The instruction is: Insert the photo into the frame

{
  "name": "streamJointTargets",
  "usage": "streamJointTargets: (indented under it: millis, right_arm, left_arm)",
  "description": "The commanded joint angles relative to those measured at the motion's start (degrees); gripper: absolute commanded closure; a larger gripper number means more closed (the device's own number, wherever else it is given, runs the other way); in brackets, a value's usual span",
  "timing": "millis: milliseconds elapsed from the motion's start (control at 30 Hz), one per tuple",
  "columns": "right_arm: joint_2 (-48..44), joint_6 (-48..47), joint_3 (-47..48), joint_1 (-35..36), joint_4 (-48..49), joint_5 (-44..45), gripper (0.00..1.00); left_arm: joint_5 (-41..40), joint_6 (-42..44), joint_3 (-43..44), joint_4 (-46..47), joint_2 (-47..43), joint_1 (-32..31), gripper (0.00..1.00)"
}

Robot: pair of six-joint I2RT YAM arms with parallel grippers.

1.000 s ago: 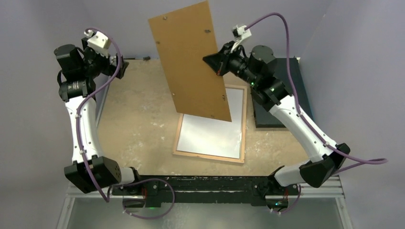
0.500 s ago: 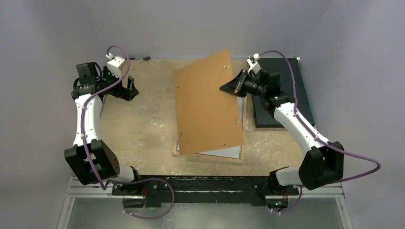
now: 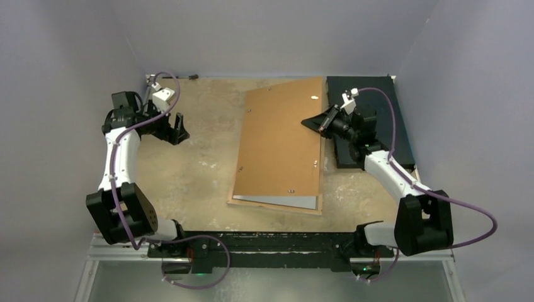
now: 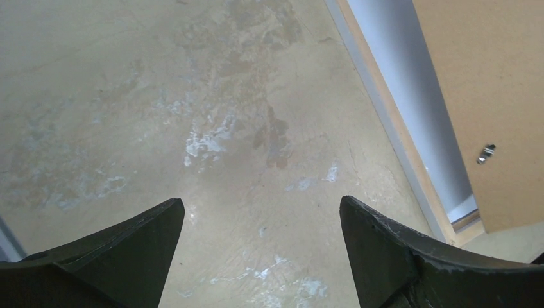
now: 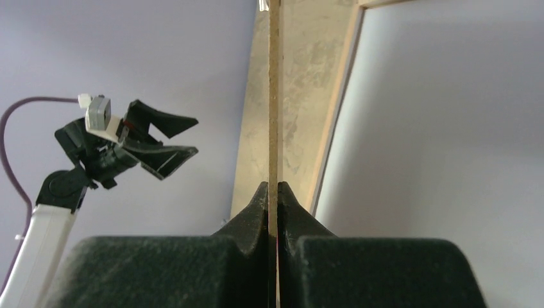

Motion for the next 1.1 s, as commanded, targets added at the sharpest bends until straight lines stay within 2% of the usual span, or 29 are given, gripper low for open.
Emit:
streamJointTargets:
  millis: [0,233,1067]
  right_arm:
    - [0.40,3.90,-1.94,-2.05,10.79,0.71,1.00]
    - [4.38,3.73,-3.19,-3.44,13.28,-1.06,1.00]
    - [11.61,5.02,-8.03,-4.00,19.92,-2.96,1.00]
  left_arm:
    - [0.47,-0.26,-2.11,-1.53,-0.70,-2.28,0.10]
    - [-1.71,-0.34,-3.72,-1.81,0.20,-4.37,0.07]
    - [-5.21,0.86,-4.03,-1.95,0.70,-4.90,0.09]
